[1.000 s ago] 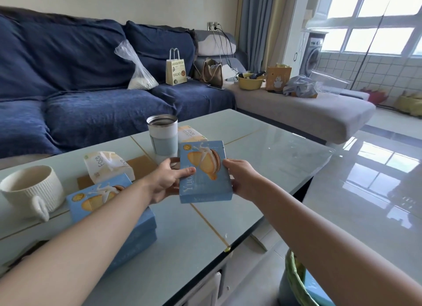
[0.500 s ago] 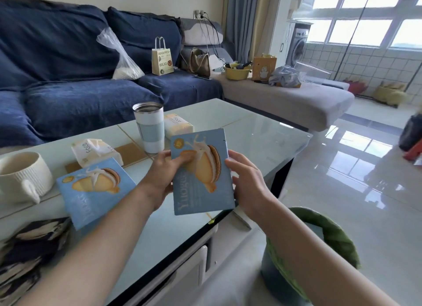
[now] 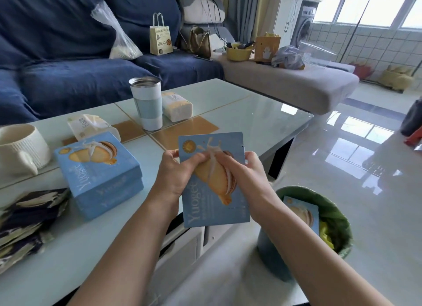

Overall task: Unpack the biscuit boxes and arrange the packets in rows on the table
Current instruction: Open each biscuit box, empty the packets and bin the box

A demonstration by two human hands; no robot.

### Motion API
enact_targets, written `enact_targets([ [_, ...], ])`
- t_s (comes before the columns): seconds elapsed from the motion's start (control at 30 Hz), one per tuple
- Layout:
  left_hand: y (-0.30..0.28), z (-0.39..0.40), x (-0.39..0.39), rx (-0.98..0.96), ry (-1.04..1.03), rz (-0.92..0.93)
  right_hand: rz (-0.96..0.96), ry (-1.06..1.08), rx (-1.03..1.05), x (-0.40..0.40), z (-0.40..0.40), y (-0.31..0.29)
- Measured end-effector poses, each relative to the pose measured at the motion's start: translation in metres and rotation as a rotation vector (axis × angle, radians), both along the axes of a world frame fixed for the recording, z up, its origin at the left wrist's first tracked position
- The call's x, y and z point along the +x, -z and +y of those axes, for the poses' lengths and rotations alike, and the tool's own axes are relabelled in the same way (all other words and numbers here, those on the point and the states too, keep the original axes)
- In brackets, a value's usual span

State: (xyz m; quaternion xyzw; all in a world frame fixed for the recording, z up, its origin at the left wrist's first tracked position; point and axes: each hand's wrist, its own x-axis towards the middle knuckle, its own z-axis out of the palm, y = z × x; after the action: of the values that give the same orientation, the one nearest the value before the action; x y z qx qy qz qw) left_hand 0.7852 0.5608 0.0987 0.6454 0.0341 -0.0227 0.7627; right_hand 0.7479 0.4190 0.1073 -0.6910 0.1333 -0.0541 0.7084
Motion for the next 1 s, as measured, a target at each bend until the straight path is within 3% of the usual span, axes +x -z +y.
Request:
enact_targets([
  [0.4, 0.000, -0.003, -0.006, 0.020, -0.037, 0.034, -0.017, -0.048, 0.044, 0.002, -0.001, 0.003],
  [0.67, -0.006, 0.001, -0.011, 0.019, 0.133, -0.009, 0.021, -0.121, 0.080, 0.002, -0.004, 0.003],
  [1.0, -0.007, 0.003, -0.011, 0.002, 0.092, 0.022, -0.002, -0.169, 0.155, 0.001, -0.011, 0.002],
])
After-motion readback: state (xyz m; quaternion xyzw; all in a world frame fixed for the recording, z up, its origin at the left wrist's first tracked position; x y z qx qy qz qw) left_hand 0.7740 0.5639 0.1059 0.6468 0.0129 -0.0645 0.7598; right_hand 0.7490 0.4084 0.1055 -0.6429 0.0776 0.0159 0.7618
